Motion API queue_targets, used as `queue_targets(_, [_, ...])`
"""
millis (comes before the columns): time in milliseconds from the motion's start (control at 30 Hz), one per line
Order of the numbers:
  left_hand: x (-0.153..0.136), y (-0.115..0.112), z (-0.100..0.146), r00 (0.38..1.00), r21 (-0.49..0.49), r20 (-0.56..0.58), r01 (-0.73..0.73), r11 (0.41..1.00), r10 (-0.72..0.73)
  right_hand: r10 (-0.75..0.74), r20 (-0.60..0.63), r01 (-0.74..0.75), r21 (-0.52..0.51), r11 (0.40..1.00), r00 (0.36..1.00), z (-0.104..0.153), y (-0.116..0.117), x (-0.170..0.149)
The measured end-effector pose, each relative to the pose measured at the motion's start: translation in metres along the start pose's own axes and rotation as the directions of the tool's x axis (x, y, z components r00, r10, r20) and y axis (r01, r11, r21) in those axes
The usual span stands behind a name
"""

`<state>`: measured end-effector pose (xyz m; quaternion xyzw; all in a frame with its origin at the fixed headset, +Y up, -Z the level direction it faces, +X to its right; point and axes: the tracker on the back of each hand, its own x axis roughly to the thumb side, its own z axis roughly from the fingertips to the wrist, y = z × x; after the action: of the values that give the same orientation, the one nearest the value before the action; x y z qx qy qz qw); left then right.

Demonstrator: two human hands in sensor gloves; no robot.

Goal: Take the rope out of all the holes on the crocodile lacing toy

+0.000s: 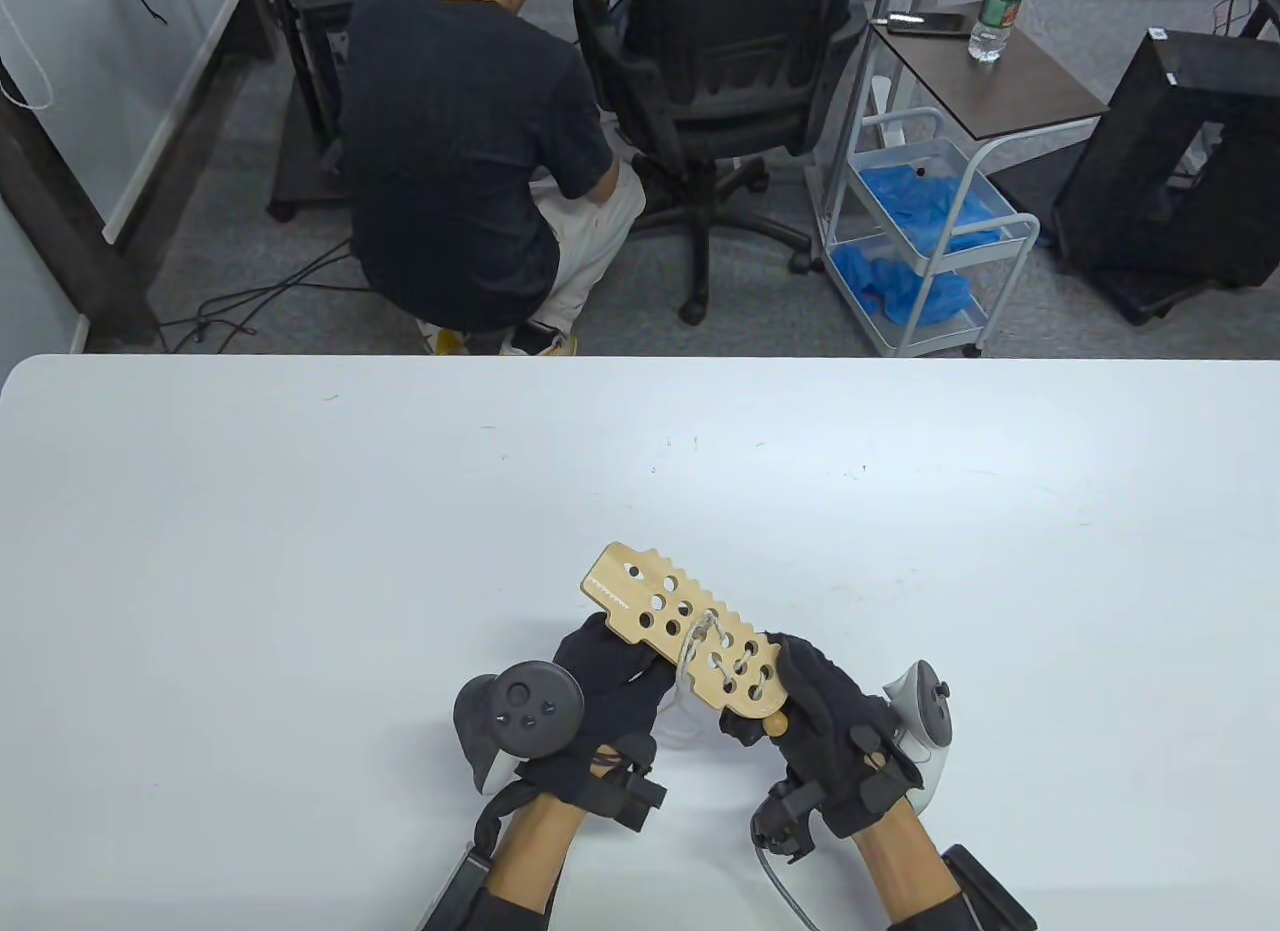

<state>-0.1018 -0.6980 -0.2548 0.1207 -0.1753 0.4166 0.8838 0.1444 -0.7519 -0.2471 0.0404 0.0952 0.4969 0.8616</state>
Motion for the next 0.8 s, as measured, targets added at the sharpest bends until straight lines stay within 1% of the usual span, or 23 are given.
queue_targets(133, [0.0,-0.004,0.0,1.0,-0.013,0.012,0.014,1.0,-0.014,-0.018,-0.004,0.018,-0.012,1.0,1.0,0.0,-0.002,-0.001])
queue_targets(267, [-0.001,-0.009,-0.001,0.999,-0.043,0.029,0.045,0.998,-0.044,0.021,0.0,-0.021,-0.022,1.0,1.0,-0.002,-0.007,0.001])
queue_targets(500, [-0.005,-0.013,-0.001,0.995,-0.075,0.011,0.1,0.992,-0.1,0.076,-0.003,-0.076,-0.043,0.996,0.997,-0.003,-0.016,0.0])
queue_targets(633, [-0.007,-0.009,0.0,0.991,-0.049,0.003,0.136,0.989,-0.136,0.083,-0.002,-0.083,-0.051,0.995,0.997,-0.002,-0.02,-0.001])
queue_targets(800, [-0.012,-0.001,0.002,0.991,0.016,-0.049,0.128,0.992,-0.127,0.095,0.016,-0.094,-0.072,0.993,0.995,-0.001,-0.024,0.003])
